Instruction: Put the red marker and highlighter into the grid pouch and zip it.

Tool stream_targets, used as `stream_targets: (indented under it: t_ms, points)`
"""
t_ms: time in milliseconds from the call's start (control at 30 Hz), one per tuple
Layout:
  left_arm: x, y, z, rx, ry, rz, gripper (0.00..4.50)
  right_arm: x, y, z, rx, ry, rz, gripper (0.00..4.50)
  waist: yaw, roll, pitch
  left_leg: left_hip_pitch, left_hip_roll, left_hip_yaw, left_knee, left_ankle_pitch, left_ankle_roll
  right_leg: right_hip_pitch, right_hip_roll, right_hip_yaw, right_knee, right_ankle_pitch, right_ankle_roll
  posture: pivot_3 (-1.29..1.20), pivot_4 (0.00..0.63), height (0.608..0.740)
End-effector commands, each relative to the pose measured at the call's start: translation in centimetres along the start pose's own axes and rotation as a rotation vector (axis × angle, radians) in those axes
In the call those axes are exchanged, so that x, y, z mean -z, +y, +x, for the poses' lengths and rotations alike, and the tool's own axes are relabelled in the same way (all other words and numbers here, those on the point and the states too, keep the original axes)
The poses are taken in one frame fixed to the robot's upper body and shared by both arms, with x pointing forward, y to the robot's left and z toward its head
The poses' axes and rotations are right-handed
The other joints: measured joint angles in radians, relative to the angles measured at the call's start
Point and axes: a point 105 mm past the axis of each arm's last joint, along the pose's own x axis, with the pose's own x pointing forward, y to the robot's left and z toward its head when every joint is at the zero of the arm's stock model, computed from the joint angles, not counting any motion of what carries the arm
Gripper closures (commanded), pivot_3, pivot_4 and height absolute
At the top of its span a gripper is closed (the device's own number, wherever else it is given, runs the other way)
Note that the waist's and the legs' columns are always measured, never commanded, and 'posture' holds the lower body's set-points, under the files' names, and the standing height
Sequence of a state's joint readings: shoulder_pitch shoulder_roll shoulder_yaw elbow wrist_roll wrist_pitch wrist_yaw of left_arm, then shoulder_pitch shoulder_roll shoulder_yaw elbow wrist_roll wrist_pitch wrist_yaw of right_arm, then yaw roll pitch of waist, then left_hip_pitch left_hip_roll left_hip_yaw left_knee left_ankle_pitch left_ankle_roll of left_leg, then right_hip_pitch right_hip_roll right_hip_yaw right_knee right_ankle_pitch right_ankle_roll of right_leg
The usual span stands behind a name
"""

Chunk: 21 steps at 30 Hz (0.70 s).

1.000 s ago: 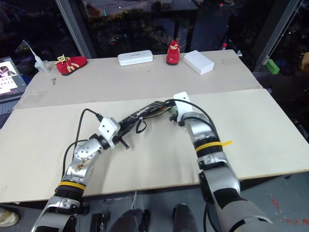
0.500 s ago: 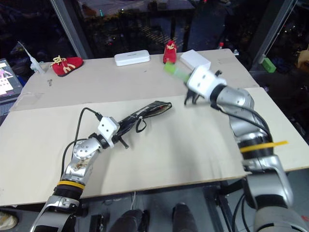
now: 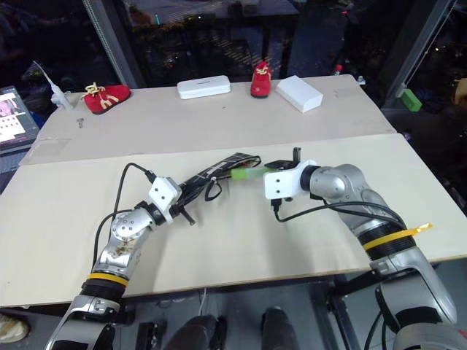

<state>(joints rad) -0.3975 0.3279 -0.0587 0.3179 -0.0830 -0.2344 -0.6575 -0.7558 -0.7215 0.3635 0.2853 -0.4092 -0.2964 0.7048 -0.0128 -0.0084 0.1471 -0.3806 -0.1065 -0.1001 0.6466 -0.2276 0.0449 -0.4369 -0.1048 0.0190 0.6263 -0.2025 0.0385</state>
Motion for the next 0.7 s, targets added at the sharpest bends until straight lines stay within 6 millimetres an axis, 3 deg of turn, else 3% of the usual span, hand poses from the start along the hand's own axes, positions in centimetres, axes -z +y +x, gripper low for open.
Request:
stream_targets:
  t_ms: [33, 267, 700]
  points:
    - [-1.3, 0.3, 0.2, -0.004, -0.043, 0.014, 4.50, 0.7, -2.1, -0.9, 0.062, 0.023, -0.037, 3.48, 0.001, 0.000, 0.000, 0.000, 0.000, 0.000, 0.000, 0.000, 0.000, 0.000, 0.000, 0.000, 0.000, 0.000, 0.000, 0.00, 0.150, 0.740]
    - [-1.2, 0.1, 0.3, 0.001, -0.045, 0.010, 4.50, 1.0, -1.6, 0.1, 0.031, 0.039, -0.065, 3.48, -0.001, 0.000, 0.000, 0.000, 0.000, 0.000, 0.000, 0.000, 0.000, 0.000, 0.000, 0.000, 0.000, 0.000, 0.000, 0.00, 0.150, 0.740]
    - [-1.4, 0.0, 0.8, 0.012, -0.051, 0.009, 4.50, -3.2, -2.0, 3.8, 0.000, -0.064, -0.173, 3.48, -0.001, 0.000, 0.000, 0.000, 0.000, 0.000, 0.000, 0.000, 0.000, 0.000, 0.000, 0.000, 0.000, 0.000, 0.000, 0.00, 0.150, 0.740]
